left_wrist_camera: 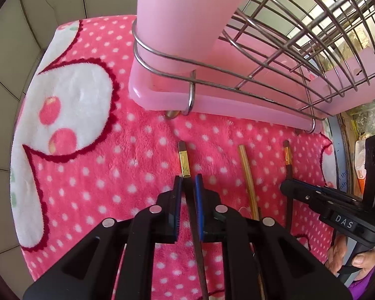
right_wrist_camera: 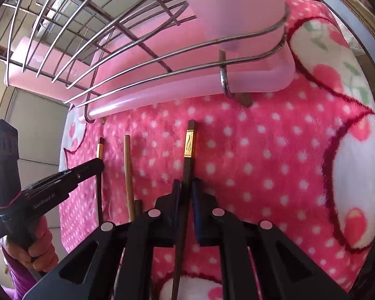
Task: Organize utensils
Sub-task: 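Lift the gold-tipped chopsticks toward the pink cup with both tools, then lower the chopsticks into the pink cup and open both tools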
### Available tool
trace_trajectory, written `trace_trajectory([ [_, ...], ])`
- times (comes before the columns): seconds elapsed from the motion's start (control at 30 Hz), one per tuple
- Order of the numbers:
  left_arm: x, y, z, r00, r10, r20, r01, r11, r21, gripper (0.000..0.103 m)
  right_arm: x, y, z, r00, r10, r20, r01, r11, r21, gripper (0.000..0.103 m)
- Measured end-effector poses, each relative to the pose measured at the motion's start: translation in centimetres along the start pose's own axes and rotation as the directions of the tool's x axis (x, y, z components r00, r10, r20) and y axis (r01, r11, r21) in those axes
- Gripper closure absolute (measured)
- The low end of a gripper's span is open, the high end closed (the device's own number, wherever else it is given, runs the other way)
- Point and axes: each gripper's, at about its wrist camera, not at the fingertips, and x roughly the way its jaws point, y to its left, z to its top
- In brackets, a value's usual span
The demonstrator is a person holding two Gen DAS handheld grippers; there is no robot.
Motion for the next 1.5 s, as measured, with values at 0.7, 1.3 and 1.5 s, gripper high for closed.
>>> trace_trajectory([
  [0.7,-18.5,-0.3,-6.4,0.816,-0.112,0.568,0.077,0.993,0.086,0.098,-17.2,3.0,-5.6,0.838,0.107,0.534,-0.031,0.988,-0.148,0.097],
  [1.3,-32.9,-1.1,-3.4,0.560,-0.118,0.820,0.071,0.993,0.095,0.098,-29.8,8.0,-2.9,0.545,0.153,0.824,0.062,0.973,-0.222,0.097],
  [1.5,-35.3,-1.7,-1.3,0.504,-0.107,0.857,0.047,0.994,0.096,0.098,-33.0,8.7,-0.8,0.390,0.131,0.911,0.129,0.972,-0.195,0.097],
])
